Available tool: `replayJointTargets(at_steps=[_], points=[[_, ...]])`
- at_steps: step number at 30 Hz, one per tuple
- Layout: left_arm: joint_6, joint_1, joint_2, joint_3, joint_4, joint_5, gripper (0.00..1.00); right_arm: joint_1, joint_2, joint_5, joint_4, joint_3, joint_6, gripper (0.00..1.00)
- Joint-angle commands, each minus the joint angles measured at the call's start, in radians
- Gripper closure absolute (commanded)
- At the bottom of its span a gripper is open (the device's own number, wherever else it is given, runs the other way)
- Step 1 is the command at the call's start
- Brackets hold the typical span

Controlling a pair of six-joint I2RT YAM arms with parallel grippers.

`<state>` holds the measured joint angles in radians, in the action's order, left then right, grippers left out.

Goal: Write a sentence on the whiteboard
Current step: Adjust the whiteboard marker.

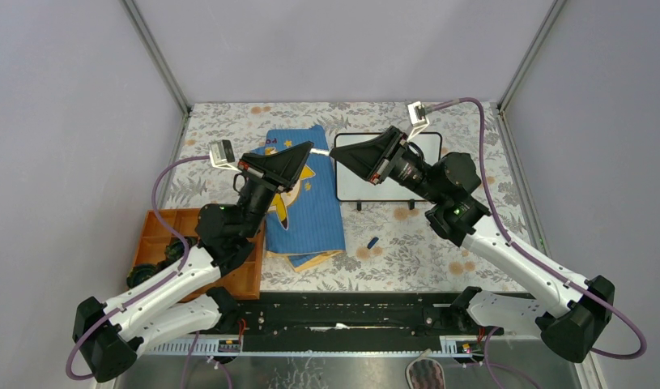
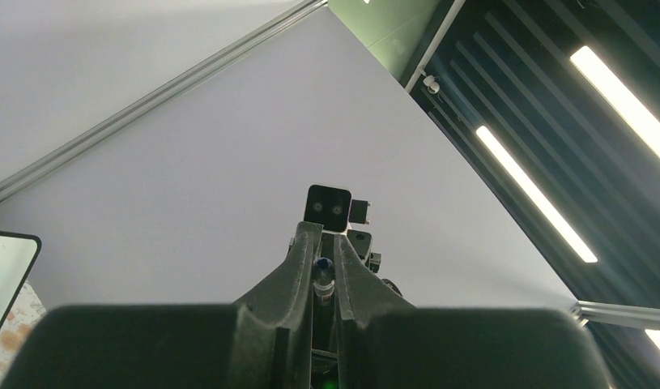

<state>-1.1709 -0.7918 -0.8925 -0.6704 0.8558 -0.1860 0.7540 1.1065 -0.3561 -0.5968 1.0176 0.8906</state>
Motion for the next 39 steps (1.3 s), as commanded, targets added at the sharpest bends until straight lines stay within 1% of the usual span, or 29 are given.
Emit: replayJointTargets(at_steps=[1, 3, 6, 7, 12, 16, 27, 33, 34, 36, 39], points=[[0.028, -0.007, 0.008, 0.011, -0.003, -0.027, 1.0, 0.015, -0.001, 0.004, -0.074, 0.03, -0.002, 0.77], [0.027, -0.007, 0.008, 0.012, -0.002, -0.028, 1.0, 0.016, 0.0, 0.001, -0.075, 0.03, -0.004, 0.79], [0.027, -0.007, 0.007, 0.012, -0.002, -0.029, 1.0, 0.017, 0.0, 0.001, -0.072, 0.03, -0.004, 0.81], [0.028, -0.007, 0.007, 0.011, -0.002, -0.028, 1.0, 0.016, 0.0, 0.002, -0.072, 0.031, -0.004, 0.8], [0.031, -0.007, 0.012, 0.013, -0.004, -0.033, 1.0, 0.016, 0.0, 0.012, -0.063, 0.033, -0.004, 0.7], [0.03, -0.007, 0.017, 0.017, -0.008, -0.035, 1.0, 0.016, -0.002, 0.017, -0.052, 0.034, -0.006, 0.7], [0.025, -0.007, 0.024, 0.018, -0.017, -0.035, 1.0, 0.016, 0.003, 0.017, -0.046, 0.042, -0.001, 0.77], [0.021, -0.007, 0.03, 0.02, -0.033, -0.028, 1.0, 0.016, -0.005, 0.02, -0.053, 0.039, -0.012, 0.86], [0.019, -0.007, 0.031, 0.023, -0.034, -0.027, 1.0, 0.016, -0.007, 0.023, -0.053, 0.038, -0.014, 0.87], [0.014, -0.007, 0.034, 0.029, -0.033, -0.028, 1.0, 0.016, -0.008, 0.025, -0.054, 0.035, -0.016, 0.85], [0.013, -0.007, 0.039, 0.035, -0.032, -0.032, 1.0, 0.016, -0.007, 0.023, -0.055, 0.035, -0.015, 0.78]])
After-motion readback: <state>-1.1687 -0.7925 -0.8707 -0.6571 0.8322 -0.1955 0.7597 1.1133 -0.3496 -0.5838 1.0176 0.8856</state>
